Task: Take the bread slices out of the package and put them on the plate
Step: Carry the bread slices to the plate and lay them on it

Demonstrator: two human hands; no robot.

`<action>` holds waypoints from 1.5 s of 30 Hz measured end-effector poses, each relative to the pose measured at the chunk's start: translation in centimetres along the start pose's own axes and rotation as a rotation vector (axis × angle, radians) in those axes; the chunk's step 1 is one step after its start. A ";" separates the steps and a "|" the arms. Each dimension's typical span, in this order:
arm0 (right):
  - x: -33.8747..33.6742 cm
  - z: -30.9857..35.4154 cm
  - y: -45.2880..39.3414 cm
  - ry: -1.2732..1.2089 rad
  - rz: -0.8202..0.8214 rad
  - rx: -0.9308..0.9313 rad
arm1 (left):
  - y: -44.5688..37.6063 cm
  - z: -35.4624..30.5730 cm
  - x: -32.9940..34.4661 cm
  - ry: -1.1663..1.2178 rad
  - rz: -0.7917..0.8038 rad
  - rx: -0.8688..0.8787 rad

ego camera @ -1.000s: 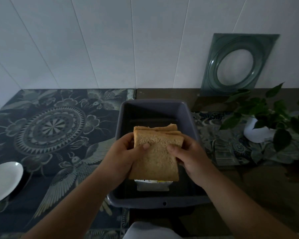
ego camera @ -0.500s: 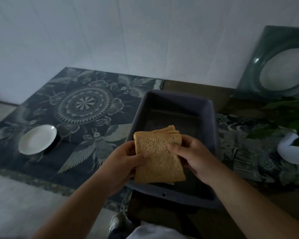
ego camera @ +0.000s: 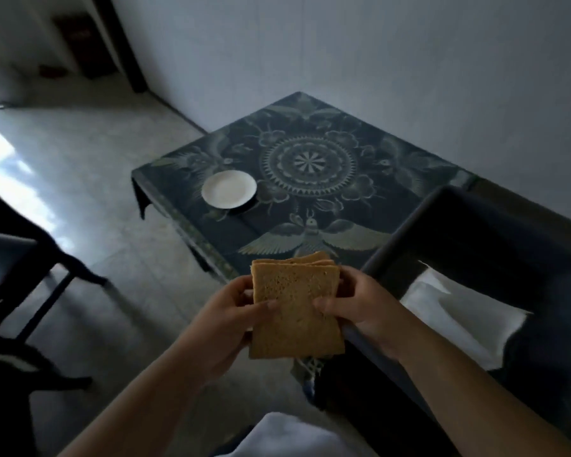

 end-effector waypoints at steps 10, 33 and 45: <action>17.5 -3.2 -8.4 0.192 0.378 0.142 | 8.9 4.4 -14.6 0.165 -0.427 0.037; 36.8 -8.0 -16.8 0.291 0.616 0.282 | 15.4 8.1 -30.6 0.381 -0.676 0.034; 41.3 -4.3 -33.1 0.208 0.586 0.299 | 2.8 1.8 -42.3 0.387 -0.742 -0.006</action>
Point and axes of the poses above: each hand's wrist, its own y-axis away from the middle knuckle, its own x-axis out of the palm, z = x × y, the point moved 2 cm from there along -y, towards the middle knuckle, and after that the axes turned 12 degrees about -y, right-handed, at the moved point
